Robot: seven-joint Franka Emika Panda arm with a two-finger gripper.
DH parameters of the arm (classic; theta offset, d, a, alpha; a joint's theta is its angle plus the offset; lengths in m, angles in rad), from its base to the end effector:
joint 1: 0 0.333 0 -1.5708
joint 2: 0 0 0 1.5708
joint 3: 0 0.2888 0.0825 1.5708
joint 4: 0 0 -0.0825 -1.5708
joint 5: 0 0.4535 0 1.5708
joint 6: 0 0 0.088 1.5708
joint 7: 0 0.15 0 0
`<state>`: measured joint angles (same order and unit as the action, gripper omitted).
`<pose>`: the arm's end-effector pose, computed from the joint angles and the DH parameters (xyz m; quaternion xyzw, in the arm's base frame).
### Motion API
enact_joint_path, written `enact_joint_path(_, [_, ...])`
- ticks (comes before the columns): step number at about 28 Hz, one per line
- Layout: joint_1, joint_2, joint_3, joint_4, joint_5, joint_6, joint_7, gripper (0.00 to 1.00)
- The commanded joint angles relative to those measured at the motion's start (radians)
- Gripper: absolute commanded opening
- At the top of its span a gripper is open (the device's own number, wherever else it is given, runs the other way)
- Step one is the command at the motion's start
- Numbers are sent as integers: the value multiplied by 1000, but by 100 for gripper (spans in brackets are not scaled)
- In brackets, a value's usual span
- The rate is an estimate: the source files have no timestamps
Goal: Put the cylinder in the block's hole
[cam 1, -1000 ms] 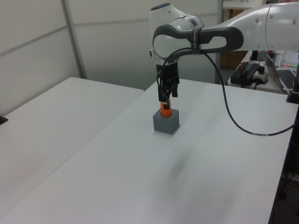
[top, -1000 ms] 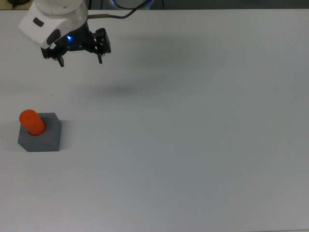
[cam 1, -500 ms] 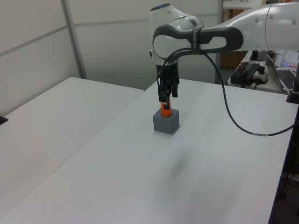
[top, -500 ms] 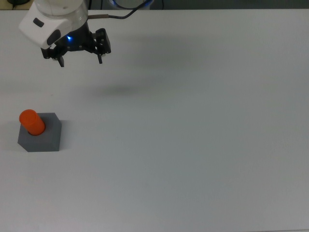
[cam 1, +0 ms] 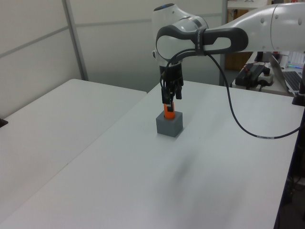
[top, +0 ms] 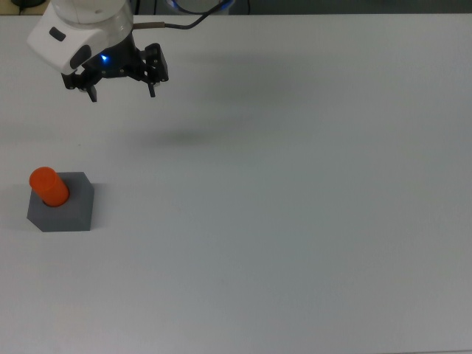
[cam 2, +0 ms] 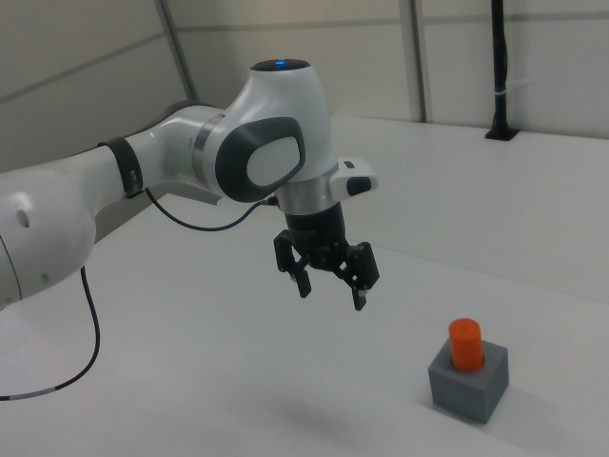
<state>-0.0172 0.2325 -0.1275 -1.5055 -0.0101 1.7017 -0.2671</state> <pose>0.6834 -0.0952 0.4491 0.9977 0.0633 -0.0209 0.0157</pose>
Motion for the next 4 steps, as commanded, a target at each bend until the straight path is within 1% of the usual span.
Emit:
enact_joint_path(1, [5,-9,-6,1,-14,-22,11,100])
enact_joint_path(4, [5,-7,-6,-1,-16,-19,9,100])
